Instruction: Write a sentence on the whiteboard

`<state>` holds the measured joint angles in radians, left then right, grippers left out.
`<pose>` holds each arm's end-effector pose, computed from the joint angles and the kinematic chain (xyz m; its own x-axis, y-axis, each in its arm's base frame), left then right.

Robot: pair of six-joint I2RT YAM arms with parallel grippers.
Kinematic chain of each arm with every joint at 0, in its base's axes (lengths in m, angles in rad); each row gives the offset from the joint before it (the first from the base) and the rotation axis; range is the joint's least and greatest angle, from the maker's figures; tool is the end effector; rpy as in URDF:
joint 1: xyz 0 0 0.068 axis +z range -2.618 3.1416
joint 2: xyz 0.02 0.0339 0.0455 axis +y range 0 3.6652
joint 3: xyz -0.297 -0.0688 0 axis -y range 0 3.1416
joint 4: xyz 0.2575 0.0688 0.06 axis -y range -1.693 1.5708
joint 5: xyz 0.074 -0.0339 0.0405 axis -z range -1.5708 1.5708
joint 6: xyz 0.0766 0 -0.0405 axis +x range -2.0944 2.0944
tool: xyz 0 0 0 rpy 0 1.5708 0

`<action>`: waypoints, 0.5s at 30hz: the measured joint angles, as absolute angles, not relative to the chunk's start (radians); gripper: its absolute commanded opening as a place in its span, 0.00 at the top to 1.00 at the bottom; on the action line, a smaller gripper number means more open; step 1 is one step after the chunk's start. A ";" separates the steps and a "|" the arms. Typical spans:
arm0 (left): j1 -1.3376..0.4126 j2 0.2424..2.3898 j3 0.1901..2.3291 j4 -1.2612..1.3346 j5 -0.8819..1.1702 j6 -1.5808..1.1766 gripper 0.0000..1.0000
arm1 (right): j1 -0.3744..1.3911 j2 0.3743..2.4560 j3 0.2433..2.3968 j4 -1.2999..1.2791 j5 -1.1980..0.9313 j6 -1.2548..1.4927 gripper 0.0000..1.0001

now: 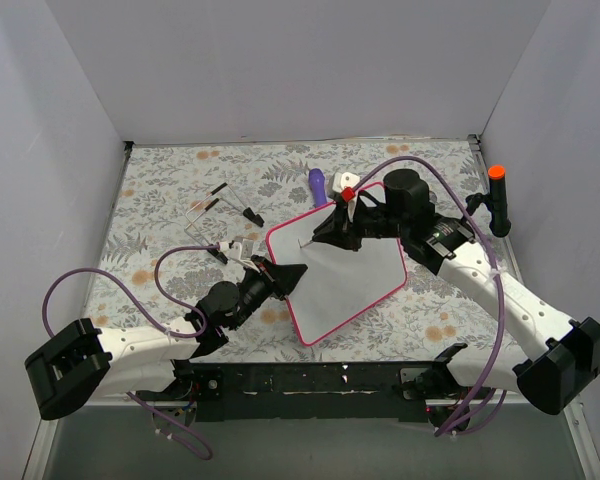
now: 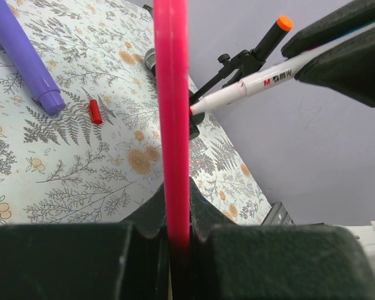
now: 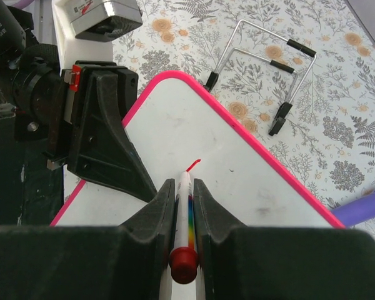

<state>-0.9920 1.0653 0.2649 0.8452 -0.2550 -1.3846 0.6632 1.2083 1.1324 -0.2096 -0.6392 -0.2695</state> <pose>0.1510 -0.1958 0.2370 -0.6561 -0.7344 -0.1738 0.1485 0.1002 -0.9838 0.2130 0.2244 0.3933 0.0377 -0.2417 -0.9696 -0.9701 0.2238 -0.0935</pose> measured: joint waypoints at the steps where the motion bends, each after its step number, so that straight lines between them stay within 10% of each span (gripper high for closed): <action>1: -0.992 1.065 0.265 0.845 -0.255 -1.385 1.00 | 0.663 1.204 1.124 -0.212 -0.643 -0.271 0.99; 15: -0.992 1.065 0.265 0.846 -0.254 -1.384 1.00 | 0.664 1.180 1.088 -0.246 -0.673 -0.296 0.99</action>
<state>-0.9920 1.0649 0.2646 0.8463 -0.2543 -1.3838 0.6636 1.1797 1.0878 -0.2459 -0.6735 -0.2958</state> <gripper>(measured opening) 0.035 0.186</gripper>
